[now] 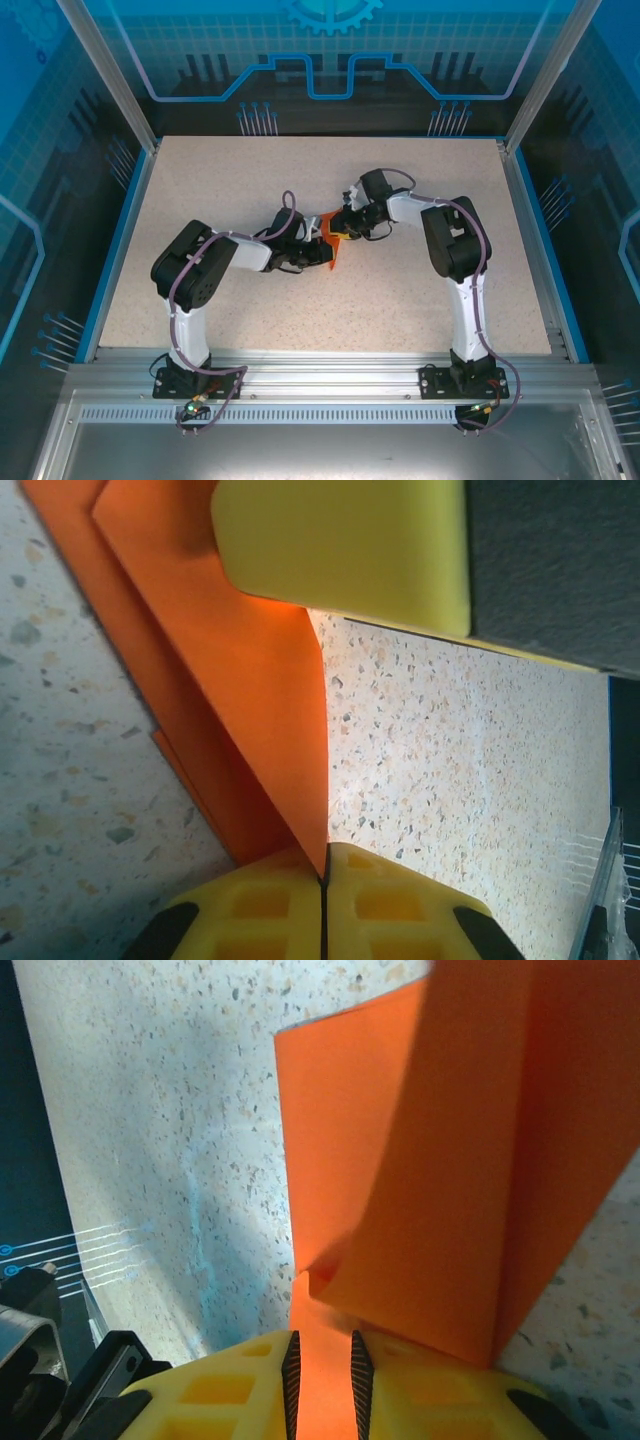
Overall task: Fold a paper plane with a square sheet of paper (fold left side to right side)
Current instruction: Fold the wing for the fifth time at the center of the table.
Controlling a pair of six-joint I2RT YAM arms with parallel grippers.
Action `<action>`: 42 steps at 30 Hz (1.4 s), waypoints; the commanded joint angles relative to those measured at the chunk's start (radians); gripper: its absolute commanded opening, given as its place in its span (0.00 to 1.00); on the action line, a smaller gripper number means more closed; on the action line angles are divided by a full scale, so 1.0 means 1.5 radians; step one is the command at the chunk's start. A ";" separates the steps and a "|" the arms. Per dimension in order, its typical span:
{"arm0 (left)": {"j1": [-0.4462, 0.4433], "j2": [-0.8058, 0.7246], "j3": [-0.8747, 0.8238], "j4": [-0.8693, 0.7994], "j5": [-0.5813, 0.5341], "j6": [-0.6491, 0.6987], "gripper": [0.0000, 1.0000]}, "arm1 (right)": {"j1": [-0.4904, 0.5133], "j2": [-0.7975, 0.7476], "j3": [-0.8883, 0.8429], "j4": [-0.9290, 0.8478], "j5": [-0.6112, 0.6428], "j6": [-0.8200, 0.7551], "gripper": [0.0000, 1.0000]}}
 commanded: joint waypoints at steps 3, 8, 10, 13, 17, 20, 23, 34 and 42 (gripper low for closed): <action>0.011 -0.045 -0.040 -0.068 -0.017 0.012 0.18 | 0.008 0.042 -0.001 -0.097 0.057 -0.011 0.24; 0.015 -0.126 -0.058 -0.115 -0.030 0.028 0.26 | 0.004 0.039 0.003 -0.105 0.058 -0.017 0.24; 0.016 -0.156 -0.061 -0.126 -0.025 0.034 0.28 | 0.003 0.037 0.004 -0.102 0.056 -0.018 0.24; 0.015 -0.175 -0.055 -0.120 -0.004 0.037 0.28 | 0.005 0.035 0.005 -0.101 0.053 -0.020 0.24; 0.013 -0.145 -0.031 -0.078 0.036 0.031 0.27 | 0.005 0.034 0.005 -0.100 0.050 -0.018 0.24; 0.013 -0.112 -0.009 -0.065 0.036 0.037 0.27 | 0.006 0.034 0.005 -0.099 0.049 -0.019 0.24; 0.013 -0.087 0.013 -0.058 0.044 0.043 0.25 | 0.007 0.035 0.006 -0.098 0.046 -0.019 0.24; 0.013 -0.017 0.075 -0.074 0.056 0.078 0.24 | 0.009 0.033 0.013 -0.107 0.044 -0.022 0.24; 0.005 0.021 0.088 -0.085 0.058 0.091 0.24 | 0.009 0.037 0.023 -0.118 0.048 -0.024 0.24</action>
